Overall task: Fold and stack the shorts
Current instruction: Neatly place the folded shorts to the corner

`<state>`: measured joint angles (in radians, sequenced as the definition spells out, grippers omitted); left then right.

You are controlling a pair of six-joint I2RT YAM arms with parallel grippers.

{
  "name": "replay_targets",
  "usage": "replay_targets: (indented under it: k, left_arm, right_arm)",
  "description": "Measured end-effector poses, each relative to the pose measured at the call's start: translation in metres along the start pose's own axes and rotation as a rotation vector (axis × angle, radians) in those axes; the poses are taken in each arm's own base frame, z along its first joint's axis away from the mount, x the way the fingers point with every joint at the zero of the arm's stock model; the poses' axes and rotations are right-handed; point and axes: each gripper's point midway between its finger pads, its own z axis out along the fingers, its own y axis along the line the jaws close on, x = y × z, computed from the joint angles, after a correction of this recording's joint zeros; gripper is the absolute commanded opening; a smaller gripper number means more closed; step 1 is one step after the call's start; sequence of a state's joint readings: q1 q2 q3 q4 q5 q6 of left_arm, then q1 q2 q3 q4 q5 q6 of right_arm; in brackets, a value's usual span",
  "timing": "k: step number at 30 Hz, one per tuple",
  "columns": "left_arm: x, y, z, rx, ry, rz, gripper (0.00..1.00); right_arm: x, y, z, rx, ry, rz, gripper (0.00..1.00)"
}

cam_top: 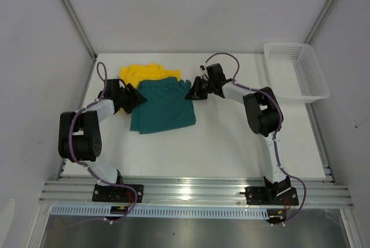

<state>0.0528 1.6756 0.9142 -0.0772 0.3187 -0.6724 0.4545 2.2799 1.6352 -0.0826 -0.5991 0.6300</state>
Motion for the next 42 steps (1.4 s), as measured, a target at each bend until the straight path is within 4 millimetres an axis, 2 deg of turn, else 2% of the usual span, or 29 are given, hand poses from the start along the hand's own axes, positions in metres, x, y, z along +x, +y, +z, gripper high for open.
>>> replay_targets:
  k: [3,4,8,11,12,14,18,30,37,42]
  left_arm:
    - [-0.001,-0.002,0.0,0.003,-0.004,0.01,0.45]
    - [-0.002,-0.004,0.0,0.004,-0.005,0.017,0.43]
    - [-0.008,-0.018,0.0,-0.005,-0.021,0.073,0.32]
    - [-0.009,-0.032,-0.001,-0.009,-0.038,0.132,0.19]
    - [-0.008,-0.036,-0.002,-0.014,-0.042,0.151,0.07]
    - [-0.007,-0.043,-0.004,-0.025,-0.051,0.184,0.01]
    - [-0.008,-0.052,-0.009,-0.057,-0.068,0.234,0.0]
    - [-0.028,-0.076,-0.03,-0.116,-0.116,0.322,0.0]
    - [-0.063,-0.104,-0.05,-0.115,-0.209,0.353,0.0]
    - [-0.084,-0.113,-0.063,-0.112,-0.257,0.351,0.0]
  right_arm:
    - [0.001,-0.004,0.0,0.026,-0.002,-0.004,0.03]
    - [0.001,-0.005,0.0,0.034,-0.004,-0.008,0.01]
    - [-0.001,-0.001,-0.005,0.07,-0.016,-0.034,0.0]
    - [-0.005,0.008,-0.012,0.09,-0.037,-0.07,0.0]
    - [-0.006,0.012,-0.014,0.094,-0.046,-0.084,0.0]
    - [-0.008,0.021,-0.019,0.099,-0.06,-0.109,0.0]
    - [-0.011,0.035,-0.025,0.108,-0.078,-0.147,0.0]
    - [-0.017,0.063,-0.027,0.119,-0.096,-0.206,0.0]
    - [-0.044,0.107,-0.034,0.039,-0.17,-0.254,0.0]
    - [-0.061,0.141,-0.042,-0.035,-0.217,-0.264,0.0]
